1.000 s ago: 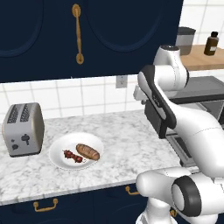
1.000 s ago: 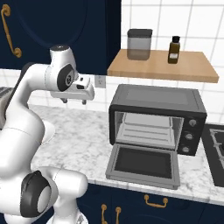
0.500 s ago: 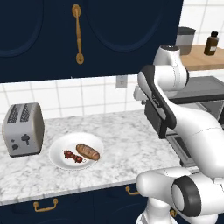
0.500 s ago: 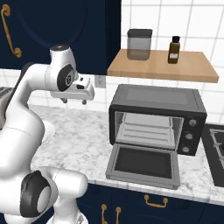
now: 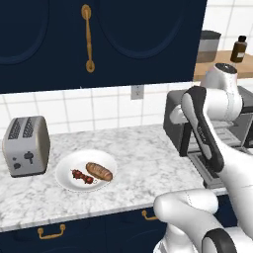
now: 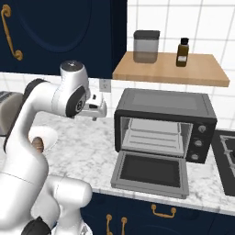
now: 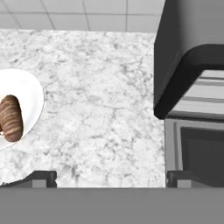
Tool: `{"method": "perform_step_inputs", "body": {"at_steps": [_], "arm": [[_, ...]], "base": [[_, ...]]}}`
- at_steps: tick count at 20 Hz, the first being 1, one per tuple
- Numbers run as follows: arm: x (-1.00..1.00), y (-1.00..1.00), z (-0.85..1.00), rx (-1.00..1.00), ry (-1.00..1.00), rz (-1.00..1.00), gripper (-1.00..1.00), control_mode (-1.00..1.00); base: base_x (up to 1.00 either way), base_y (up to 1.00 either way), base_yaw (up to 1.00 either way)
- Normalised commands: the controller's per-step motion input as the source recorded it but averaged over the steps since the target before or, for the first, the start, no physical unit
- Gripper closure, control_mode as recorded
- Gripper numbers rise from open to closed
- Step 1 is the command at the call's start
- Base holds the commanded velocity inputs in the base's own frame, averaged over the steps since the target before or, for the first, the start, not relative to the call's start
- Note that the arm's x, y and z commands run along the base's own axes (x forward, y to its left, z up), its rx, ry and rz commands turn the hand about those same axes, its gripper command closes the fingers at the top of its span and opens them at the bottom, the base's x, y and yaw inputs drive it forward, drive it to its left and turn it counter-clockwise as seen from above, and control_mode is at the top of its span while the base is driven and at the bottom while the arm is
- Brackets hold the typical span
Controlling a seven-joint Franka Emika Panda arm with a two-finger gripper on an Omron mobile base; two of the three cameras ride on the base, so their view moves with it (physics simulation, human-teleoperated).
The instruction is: Pick up the kebab skewer and baguette bread, and place them inside the toaster oven. Close the toaster oven door and start by setting the timer.
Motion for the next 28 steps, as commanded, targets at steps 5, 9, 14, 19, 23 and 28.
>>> {"method": "perform_step_inputs", "body": {"at_steps": [5, 9, 14, 19, 23, 28], "arm": [[-0.35, -0.92, -0.28, 0.17, -0.33, 0.17, -1.0, -1.0], [0.0, -0.76, -0.39, 0.07, -0.34, 0.15, -1.0, -1.0], [0.1, -0.74, -0.22, 0.01, -0.29, 0.16, -1.0, -1.0], [0.37, -0.58, -0.15, 0.01, -0.25, 0.13, -1.0, -1.0], [0.6, -0.43, -0.12, 0.04, -0.15, 0.05, -1.0, -1.0], [0.57, -0.27, -0.08, 0.11, -0.09, 0.0, -1.0, -1.0]], "base": [[0.0, 0.0, 0.0], [0.0, 0.0, 0.0], [0.0, 0.0, 0.0], [0.0, 0.0, 0.0], [0.0, 0.0, 0.0], [0.0, 0.0, 0.0]]}}
